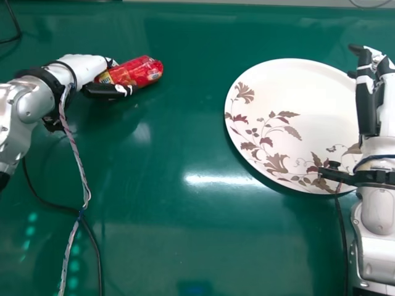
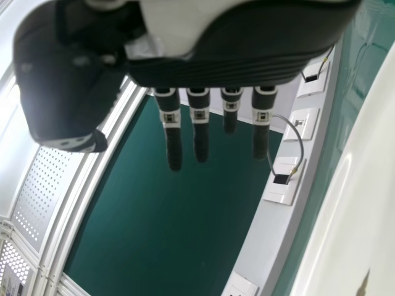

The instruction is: Pick up biscuit and place it in the plate

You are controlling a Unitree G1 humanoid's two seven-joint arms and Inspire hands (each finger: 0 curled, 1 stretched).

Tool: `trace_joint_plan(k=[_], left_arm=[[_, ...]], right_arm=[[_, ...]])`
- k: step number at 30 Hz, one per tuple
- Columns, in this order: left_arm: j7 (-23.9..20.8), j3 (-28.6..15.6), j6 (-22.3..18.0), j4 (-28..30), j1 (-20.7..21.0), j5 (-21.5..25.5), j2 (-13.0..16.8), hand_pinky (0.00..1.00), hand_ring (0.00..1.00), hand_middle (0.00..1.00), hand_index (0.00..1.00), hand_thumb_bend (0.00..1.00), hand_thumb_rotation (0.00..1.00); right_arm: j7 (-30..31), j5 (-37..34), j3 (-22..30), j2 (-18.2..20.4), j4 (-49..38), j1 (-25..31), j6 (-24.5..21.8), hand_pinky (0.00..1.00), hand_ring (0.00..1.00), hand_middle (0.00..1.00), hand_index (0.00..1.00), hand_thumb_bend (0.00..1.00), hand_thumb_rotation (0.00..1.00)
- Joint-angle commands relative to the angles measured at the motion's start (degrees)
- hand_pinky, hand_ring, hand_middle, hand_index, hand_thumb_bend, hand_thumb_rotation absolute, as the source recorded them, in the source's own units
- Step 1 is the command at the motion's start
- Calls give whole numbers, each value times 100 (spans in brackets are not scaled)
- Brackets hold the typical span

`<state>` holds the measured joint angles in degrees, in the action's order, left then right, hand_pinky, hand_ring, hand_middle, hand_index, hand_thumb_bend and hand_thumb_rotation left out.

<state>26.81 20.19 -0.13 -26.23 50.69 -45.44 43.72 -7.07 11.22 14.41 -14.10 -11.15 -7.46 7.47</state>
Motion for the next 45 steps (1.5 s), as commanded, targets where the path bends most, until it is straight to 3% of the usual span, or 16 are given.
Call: trace_joint_plan(k=[1,3,4,9,12,14,16,18,21,22,23,26,31,36,45], left_arm=[[226,395,-15,-596,-62,-325,-27,51,57,62,65,64,4],[183,649,-171,-831,81,-530,-45,40,46,51,56,55,3],[168,783,-249,-928,144,-649,-54,39,46,48,55,53,1],[129,1103,-359,-1224,311,-877,-159,41,51,48,51,51,0],[64,1204,-429,-1226,348,-912,-135,48,57,51,48,51,0],[-50,1207,-469,-1194,334,-912,-116,46,56,50,49,51,0],[-195,1149,-522,-1156,295,-870,-102,37,47,46,53,50,0],[-330,1056,-529,-1067,230,-791,-89,37,47,46,53,50,0],[-597,817,-572,-812,55,-570,-41,32,41,44,53,50,0],[-636,725,-628,-700,1,-456,-13,27,36,44,52,50,0],[-612,629,-669,-596,-37,-315,2,18,25,43,50,50,0],[-511,371,-713,-190,-103,16,20,9,15,43,49,50,0],[-320,-57,-516,883,-201,380,-48,10,16,45,48,51,0],[-439,-445,-722,1775,-365,801,-178,8,13,46,48,51,0],[-424,-570,-1017,2560,-298,976,-564,9,14,45,48,51,0]], right_arm=[[-67,45,54,17,-171,150,-67,68,79,83,80,57,50],[-63,20,63,34,-230,179,-111,68,79,83,80,57,50],[-68,19,67,41,-258,195,-131,68,79,83,80,58,50],[-113,23,74,84,-419,274,-230,67,79,83,79,58,50],[-123,15,88,97,-470,300,-274,65,78,83,78,58,51],[-112,-31,100,101,-464,304,-260,65,78,82,78,59,52],[-111,-38,107,95,-456,308,-252,64,77,82,77,59,51],[-125,1,111,83,-458,314,-263,64,77,82,77,59,52],[-99,-34,128,75,-456,323,-235,64,77,82,77,60,53],[-91,-44,134,72,-458,323,-236,65,78,82,77,60,53],[-90,-40,138,68,-458,321,-243,64,77,82,77,60,52],[-92,33,132,32,-464,309,-276,65,77,82,77,60,53],[-80,61,115,25,-482,272,-340,66,78,82,78,60,53],[-69,92,115,17,-486,253,-341,65,77,81,77,61,53],[-91,131,88,41,-508,215,-421,63,76,81,76,64,55]])
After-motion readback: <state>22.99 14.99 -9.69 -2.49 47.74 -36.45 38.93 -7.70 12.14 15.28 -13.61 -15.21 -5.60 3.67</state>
